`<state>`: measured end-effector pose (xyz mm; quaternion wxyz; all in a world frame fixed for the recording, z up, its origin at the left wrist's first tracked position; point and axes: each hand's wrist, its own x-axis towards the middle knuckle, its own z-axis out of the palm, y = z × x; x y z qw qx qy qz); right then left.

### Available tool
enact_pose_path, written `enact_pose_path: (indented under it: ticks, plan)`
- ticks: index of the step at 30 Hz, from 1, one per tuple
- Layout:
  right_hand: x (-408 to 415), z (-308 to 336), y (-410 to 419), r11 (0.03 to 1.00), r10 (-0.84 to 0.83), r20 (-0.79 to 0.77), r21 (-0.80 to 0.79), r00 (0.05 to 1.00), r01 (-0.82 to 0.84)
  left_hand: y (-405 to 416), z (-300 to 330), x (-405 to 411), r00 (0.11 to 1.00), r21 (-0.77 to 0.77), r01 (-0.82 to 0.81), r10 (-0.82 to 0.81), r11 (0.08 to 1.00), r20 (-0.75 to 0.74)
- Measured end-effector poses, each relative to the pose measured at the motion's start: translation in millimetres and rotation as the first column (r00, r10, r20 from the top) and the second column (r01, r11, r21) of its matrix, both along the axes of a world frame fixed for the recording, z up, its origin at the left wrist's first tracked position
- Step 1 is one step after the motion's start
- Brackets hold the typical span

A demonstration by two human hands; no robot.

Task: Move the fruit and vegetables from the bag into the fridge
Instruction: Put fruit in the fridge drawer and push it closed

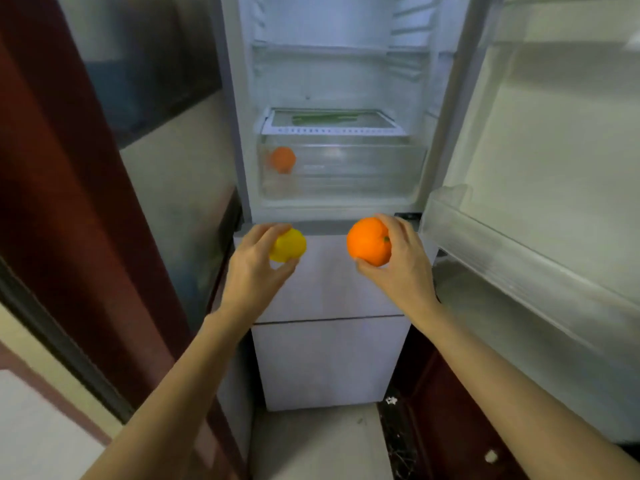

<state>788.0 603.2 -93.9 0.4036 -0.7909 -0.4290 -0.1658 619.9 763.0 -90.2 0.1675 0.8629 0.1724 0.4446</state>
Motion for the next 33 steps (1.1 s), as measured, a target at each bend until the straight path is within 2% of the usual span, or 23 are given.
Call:
enact_pose_path:
  ticks: [9,12,18,22,25,30,33]
  plan:
    - [112.3,42.4,109.8,0.992,0.016,0.072,0.125,0.997,-0.025,85.6,34.5,118.6,1.0,-0.064,-0.017,0.016,0.998,-0.008]
    - [145.8,63.4,141.0,0.982,0.033,0.072,0.183,0.997,-0.046,114.9,59.0,160.5,1.0,0.016,-0.003,0.003,1.0,0.007]
    - [190.2,77.2,178.4,0.966,0.013,-0.046,0.258,0.999,-0.001,164.3,95.0,229.0,0.998,0.041,-0.045,0.043,0.998,0.055]
    - [208.2,81.0,190.2,0.965,0.0,-0.053,0.263,0.999,0.014,185.3,104.0,262.5,0.998,0.043,-0.061,0.062,0.997,-0.02]
    - [218.0,87.4,196.8,0.971,-0.017,-0.055,0.239,0.998,0.029,196.8,103.1,280.8,0.988,0.003,-0.062,0.062,0.998,-0.138]
    - [234.5,104.4,213.4,0.992,-0.014,-0.027,0.128,1.0,0.017,217.2,100.7,293.7,0.943,-0.073,-0.102,0.073,0.992,-0.323]
    - [242.6,110.7,222.5,0.997,-0.028,-0.015,0.069,0.999,0.029,225.1,102.8,295.4,0.925,-0.119,-0.103,0.05,0.988,-0.377]
